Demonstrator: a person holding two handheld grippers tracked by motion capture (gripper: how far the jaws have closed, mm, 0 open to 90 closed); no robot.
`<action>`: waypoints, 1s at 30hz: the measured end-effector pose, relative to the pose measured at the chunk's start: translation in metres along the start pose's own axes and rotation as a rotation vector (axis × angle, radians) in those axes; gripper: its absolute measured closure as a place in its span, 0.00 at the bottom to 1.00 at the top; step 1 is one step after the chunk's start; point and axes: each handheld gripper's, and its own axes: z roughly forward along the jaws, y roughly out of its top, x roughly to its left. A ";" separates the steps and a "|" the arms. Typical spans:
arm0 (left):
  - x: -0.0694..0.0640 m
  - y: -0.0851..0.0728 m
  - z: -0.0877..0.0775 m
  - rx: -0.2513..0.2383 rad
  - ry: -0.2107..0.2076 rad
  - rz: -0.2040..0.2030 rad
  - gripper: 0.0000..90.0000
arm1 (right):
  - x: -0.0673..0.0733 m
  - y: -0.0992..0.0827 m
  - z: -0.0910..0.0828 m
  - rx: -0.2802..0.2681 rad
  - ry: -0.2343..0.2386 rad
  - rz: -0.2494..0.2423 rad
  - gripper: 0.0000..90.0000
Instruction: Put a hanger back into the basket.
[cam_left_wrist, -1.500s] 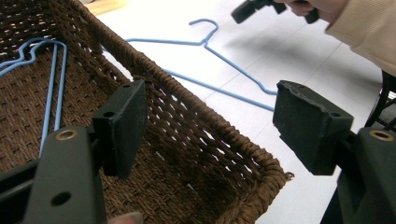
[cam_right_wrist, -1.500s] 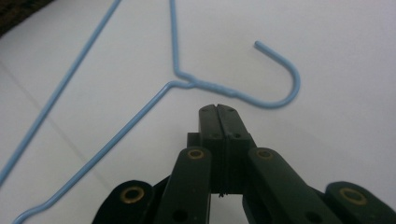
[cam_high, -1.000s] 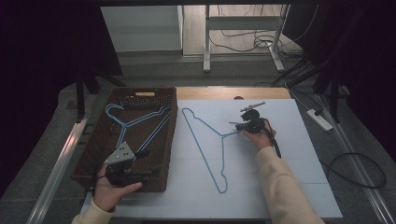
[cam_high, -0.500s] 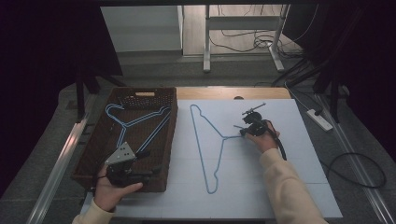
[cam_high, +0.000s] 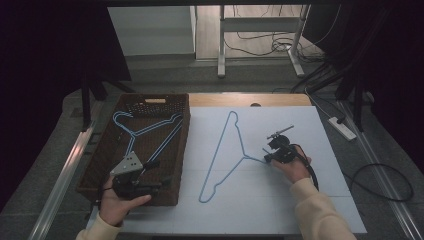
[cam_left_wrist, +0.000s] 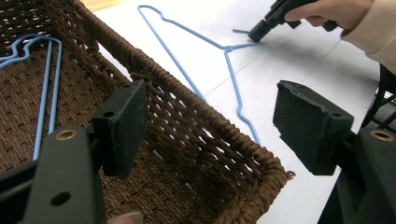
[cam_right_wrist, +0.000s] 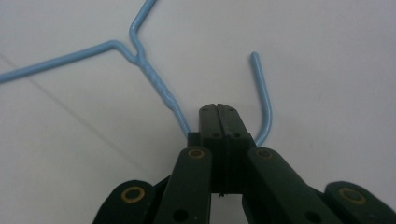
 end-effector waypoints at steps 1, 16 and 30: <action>0.000 0.000 0.000 0.000 -0.001 0.000 0.30 | 0.002 -0.003 -0.001 0.002 0.000 -0.003 1.00; 0.000 0.000 0.001 -0.001 -0.001 -0.002 0.30 | 0.007 -0.015 -0.008 0.011 0.018 -0.013 1.00; -0.001 0.000 0.002 0.003 -0.003 0.001 0.30 | 0.011 -0.018 -0.013 -0.019 0.030 -0.060 1.00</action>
